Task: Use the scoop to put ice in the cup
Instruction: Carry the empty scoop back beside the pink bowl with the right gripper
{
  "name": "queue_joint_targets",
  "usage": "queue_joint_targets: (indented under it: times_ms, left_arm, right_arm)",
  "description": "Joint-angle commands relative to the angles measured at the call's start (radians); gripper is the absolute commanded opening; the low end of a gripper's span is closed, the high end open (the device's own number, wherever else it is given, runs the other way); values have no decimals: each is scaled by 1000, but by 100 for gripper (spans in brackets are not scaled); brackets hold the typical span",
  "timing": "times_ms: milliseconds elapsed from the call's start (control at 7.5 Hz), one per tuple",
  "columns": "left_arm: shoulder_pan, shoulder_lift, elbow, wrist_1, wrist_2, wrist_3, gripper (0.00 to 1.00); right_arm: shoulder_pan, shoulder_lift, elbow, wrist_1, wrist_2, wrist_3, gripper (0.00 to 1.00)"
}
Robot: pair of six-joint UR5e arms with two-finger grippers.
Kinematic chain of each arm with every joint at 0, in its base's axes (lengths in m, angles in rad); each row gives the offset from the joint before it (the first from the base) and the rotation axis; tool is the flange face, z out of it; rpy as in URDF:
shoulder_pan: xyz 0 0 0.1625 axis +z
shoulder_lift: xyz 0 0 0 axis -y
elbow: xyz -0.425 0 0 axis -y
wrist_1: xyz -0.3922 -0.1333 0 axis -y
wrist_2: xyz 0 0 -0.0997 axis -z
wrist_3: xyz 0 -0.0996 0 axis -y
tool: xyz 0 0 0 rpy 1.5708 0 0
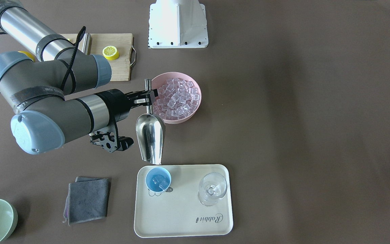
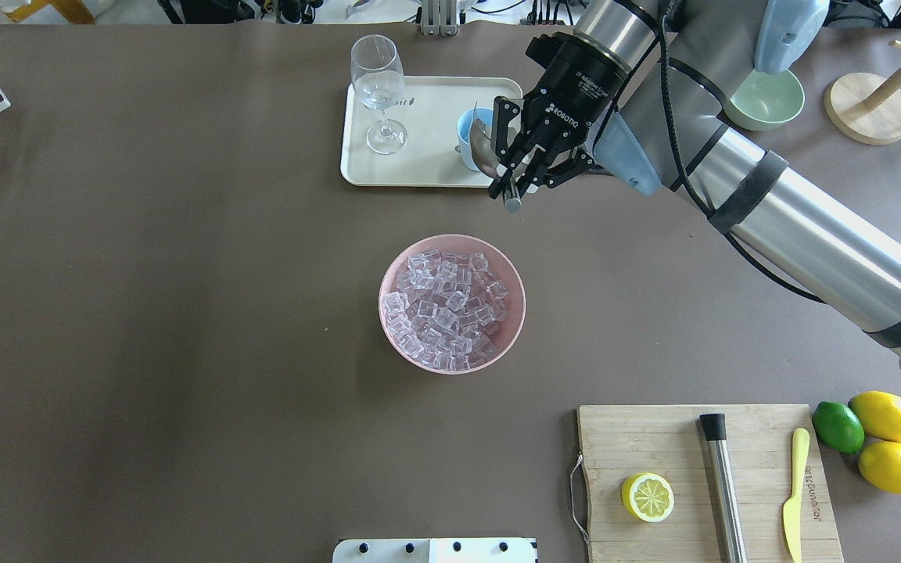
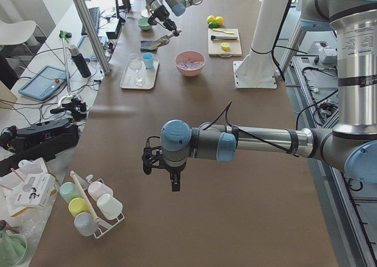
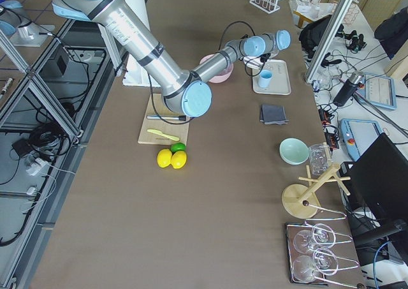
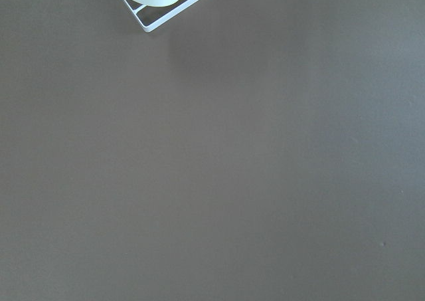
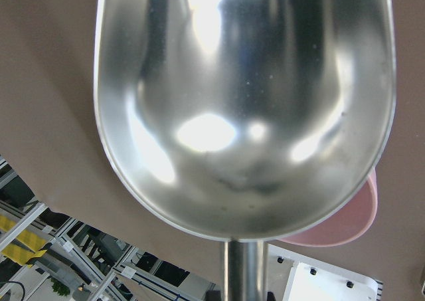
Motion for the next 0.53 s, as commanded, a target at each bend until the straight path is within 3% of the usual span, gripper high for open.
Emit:
queue_joint_targets:
  times_ms: [0, 267, 400]
  left_arm:
    - [-10, 2, 2, 2, 0, 0, 99]
    - [-11, 3, 4, 2, 0, 0, 99]
    - [-10, 2, 4, 2, 0, 0, 99]
  right_arm:
    - [-1, -114, 238, 30, -254, 90, 0]
    - [-25, -298, 497, 29, -513, 89, 0]
    - [-36, -363, 575, 24, -569, 89, 0]
